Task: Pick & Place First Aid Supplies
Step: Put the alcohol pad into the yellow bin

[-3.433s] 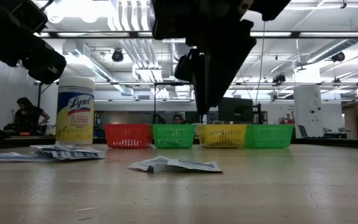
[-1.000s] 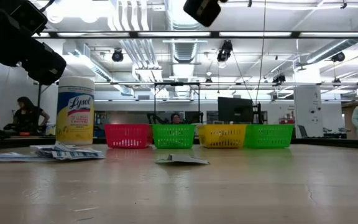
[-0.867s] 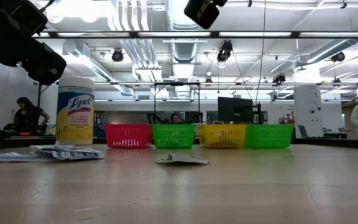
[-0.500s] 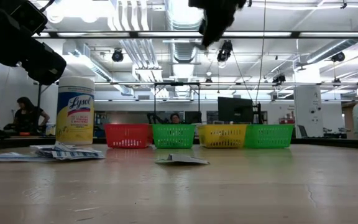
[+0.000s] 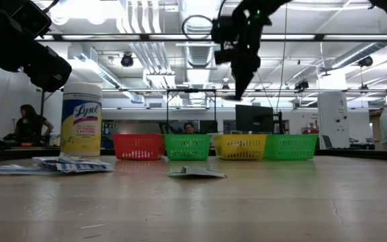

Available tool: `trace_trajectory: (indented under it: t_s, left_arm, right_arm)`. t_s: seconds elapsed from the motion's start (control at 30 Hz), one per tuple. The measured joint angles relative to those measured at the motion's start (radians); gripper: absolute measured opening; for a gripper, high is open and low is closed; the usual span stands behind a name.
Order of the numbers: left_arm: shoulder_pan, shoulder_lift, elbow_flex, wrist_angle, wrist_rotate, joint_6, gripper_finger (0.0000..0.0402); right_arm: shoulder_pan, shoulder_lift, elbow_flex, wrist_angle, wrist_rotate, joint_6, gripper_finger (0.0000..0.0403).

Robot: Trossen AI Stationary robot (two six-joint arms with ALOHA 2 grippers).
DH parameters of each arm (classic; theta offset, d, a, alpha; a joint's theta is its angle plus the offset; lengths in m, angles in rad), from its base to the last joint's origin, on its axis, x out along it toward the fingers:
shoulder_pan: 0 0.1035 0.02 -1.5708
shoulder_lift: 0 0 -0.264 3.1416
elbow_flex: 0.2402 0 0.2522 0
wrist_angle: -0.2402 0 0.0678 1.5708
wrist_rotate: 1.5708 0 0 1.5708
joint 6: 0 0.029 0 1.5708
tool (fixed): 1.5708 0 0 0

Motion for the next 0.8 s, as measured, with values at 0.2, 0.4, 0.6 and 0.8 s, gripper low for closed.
trace_trajectory:
  t_s: [0.2,0.4,0.6,0.8]
  left_arm:
    - [0.000,0.000,0.000,0.000,-0.006,0.000,0.0172]
    - [0.000,0.000,0.000,0.000,-0.006,-0.002,0.0172]
    - [0.000,0.000,0.000,0.000,-0.006,-0.003,0.0172]
    - [0.000,0.000,0.000,0.000,-0.008,-0.002,0.0172]
  right_arm:
    - [-0.054,0.092,-0.036,-0.002,-0.105,-0.034,0.0008]
    - [-0.057,0.175,-0.050,-0.001,-0.135,-0.073,0.0008]
    - [-0.058,0.203,-0.053,-0.001,-0.135,-0.076,0.0008]
    - [-0.059,0.204,-0.054,0.001,-0.137,-0.080,0.0013]
